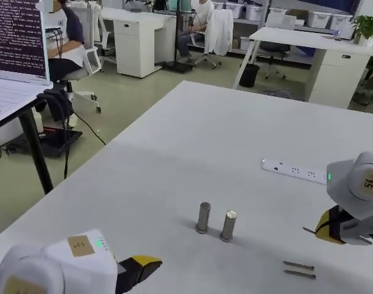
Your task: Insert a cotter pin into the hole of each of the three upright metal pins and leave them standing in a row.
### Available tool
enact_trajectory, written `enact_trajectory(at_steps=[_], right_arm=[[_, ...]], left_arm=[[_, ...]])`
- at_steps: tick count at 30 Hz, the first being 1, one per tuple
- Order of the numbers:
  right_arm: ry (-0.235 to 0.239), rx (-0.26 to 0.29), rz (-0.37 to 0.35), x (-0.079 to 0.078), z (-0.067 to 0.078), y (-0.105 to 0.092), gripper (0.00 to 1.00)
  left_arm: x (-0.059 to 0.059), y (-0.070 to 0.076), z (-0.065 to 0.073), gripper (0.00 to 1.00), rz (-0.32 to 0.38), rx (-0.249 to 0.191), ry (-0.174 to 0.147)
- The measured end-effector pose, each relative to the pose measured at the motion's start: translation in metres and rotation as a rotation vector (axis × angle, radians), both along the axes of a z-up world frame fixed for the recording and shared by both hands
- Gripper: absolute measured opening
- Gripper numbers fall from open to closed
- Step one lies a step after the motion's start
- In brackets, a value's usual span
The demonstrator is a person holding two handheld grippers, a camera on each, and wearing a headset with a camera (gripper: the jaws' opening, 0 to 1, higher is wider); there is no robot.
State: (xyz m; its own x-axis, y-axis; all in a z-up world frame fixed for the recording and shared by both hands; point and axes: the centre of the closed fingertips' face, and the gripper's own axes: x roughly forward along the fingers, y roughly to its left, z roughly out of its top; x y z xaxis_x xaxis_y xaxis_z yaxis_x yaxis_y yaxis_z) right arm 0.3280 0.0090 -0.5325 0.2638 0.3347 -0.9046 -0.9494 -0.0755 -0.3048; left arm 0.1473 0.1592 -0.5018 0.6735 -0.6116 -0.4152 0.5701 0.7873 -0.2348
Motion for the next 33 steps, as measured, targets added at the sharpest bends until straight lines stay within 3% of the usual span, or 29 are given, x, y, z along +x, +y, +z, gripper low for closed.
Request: enact_trajectory(at_steps=[3, 7, 9, 15, 25, 33], right_arm=[[-0.026, 0.010, 0.020, -0.008, 0.006, 0.001, 0.00], [-0.045, 0.039, 0.046, -0.020, 0.014, 0.005, 0.00], [-0.085, 0.040, 0.067, -0.025, 0.019, 0.006, 0.00], [-0.147, 0.073, 0.088, -0.037, 0.033, 0.011, 0.00], [-0.223, 0.118, 0.096, -0.057, 0.049, 0.017, 0.00], [-0.299, 0.184, 0.091, -0.070, 0.066, 0.025, 0.00]], left_arm=[[0.002, 0.001, 0.001, 0.80, 0.001, 0.001, 0.006], [0.005, 0.000, 0.002, 0.80, 0.002, 0.005, -0.004], [0.007, 0.001, 0.003, 0.79, 0.007, 0.004, -0.011], [0.011, 0.000, 0.004, 0.77, 0.004, -0.009, -0.006], [0.027, -0.003, 0.008, 0.71, 0.007, -0.019, -0.008], [0.037, -0.013, 0.017, 0.60, -0.018, -0.056, -0.020]])
